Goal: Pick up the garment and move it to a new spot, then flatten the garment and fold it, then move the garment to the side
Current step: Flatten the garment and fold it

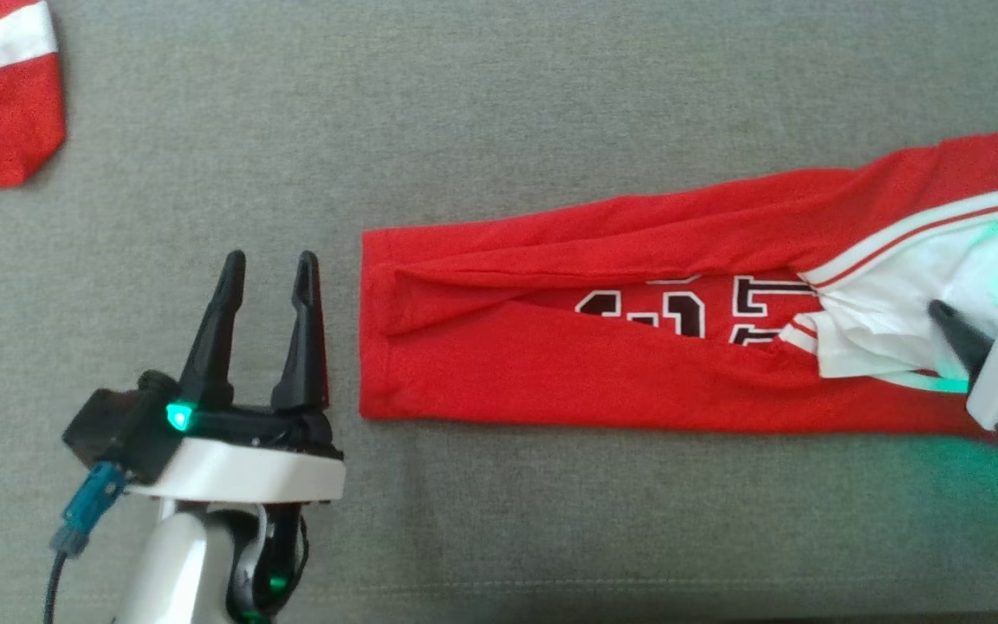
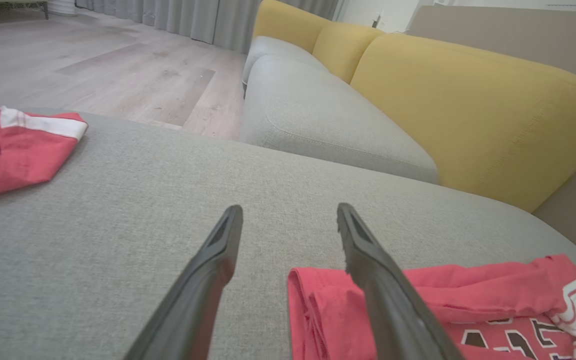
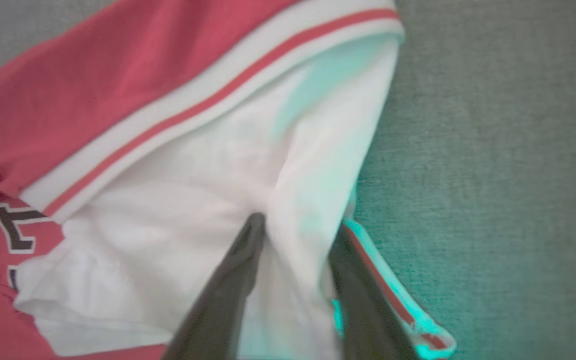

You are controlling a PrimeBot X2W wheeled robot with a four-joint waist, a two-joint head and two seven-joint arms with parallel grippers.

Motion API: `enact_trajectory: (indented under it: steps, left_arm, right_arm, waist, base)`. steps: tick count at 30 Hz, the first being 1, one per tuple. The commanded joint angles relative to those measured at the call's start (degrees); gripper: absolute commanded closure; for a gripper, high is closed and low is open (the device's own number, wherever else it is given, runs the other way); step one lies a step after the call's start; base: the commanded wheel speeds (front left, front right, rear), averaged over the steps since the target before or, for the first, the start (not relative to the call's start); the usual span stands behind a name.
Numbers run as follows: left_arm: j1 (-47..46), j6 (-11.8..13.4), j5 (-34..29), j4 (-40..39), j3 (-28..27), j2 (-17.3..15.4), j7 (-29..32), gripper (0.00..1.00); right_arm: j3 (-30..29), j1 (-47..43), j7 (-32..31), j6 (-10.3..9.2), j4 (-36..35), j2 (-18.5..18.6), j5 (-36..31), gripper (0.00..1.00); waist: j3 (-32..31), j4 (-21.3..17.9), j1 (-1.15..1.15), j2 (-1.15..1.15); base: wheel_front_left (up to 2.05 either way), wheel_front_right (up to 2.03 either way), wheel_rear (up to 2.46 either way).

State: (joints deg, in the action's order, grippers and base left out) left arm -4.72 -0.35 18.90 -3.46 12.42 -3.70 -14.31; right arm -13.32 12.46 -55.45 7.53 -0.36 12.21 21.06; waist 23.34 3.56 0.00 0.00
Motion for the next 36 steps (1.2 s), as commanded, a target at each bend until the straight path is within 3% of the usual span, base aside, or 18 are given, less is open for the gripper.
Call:
enact_trajectory:
  steps: [1, 8, 15, 19, 24, 29, 34, 36]
  left_arm:
    - [0.19, -0.27, -0.35, -1.91, -2.4, -0.02, -0.68, 0.0]
    - [1.87, -0.89, 0.53, -0.91, -7.56, 0.78, -0.68, 0.0]
    - [2.29, -0.2, 2.16, 0.36, -8.94, 0.81, -0.68, 0.0]
    - [2.77, -0.36, 1.81, 1.25, -9.06, 0.81, -0.68, 0.0]
    - [3.29, -0.05, 1.35, 1.53, -9.08, 0.81, -0.69, 0.0]
    - [2.97, 0.28, 1.57, 1.68, -8.67, 0.81, -0.69, 0.0]
    - [1.77, 0.53, 2.39, 2.29, -7.43, 0.81, -0.69, 0.0]
    - [1.57, 0.63, 2.54, 2.34, -7.28, 0.82, -0.69, 0.0]
  right_arm:
    - [2.49, -0.44, -0.22, -0.04, -0.1, 0.18, 0.95, 1.0]
    - [-4.05, 3.47, 7.72, -0.04, 1.2, -0.34, 3.34, 1.0]
    - [-14.38, 6.65, 10.31, -0.04, 3.24, 5.21, 1.17, 1.0]
    - [-15.5, 7.2, 10.7, -0.04, 2.66, 7.79, 0.73, 1.0]
    - [-10.44, 6.34, 8.64, -0.04, -2.8, 7.87, 4.17, 1.0]
    - [0.3, 3.75, 5.57, -0.04, -9.37, 4.82, 7.9, 1.0]
    - [11.9, 0.28, 4.32, -0.04, -10.74, 1.56, 8.92, 1.0]
    - [13.95, -0.36, 4.43, -0.04, -10.43, 1.16, 9.02, 1.0]
  waist:
    - [-0.15, 0.21, 0.0, 0.0]
    - [-2.59, -0.85, 0.0, 0.0]
    - [-4.74, -1.68, 0.0, 0.0]
    - [-6.02, -1.89, 0.0, 0.0]
    - [-7.02, -1.91, 0.0, 0.0]
    - [-7.46, -1.26, 0.0, 0.0]
    - [-7.41, 0.45, 0.0, 0.0]
    - [-7.39, 0.8, 0.0, 0.0]
  base:
    - [0.0, 0.0, 0.0]
    - [0.0, 0.0, 0.0]
    - [0.0, 0.0, 0.0]
    - [0.0, 0.0, 0.0]
    - [0.0, 0.0, 0.0]
    - [0.0, 0.0, 0.0]
    - [0.0, 0.0, 0.0]
    - [0.0, 0.0, 0.0]
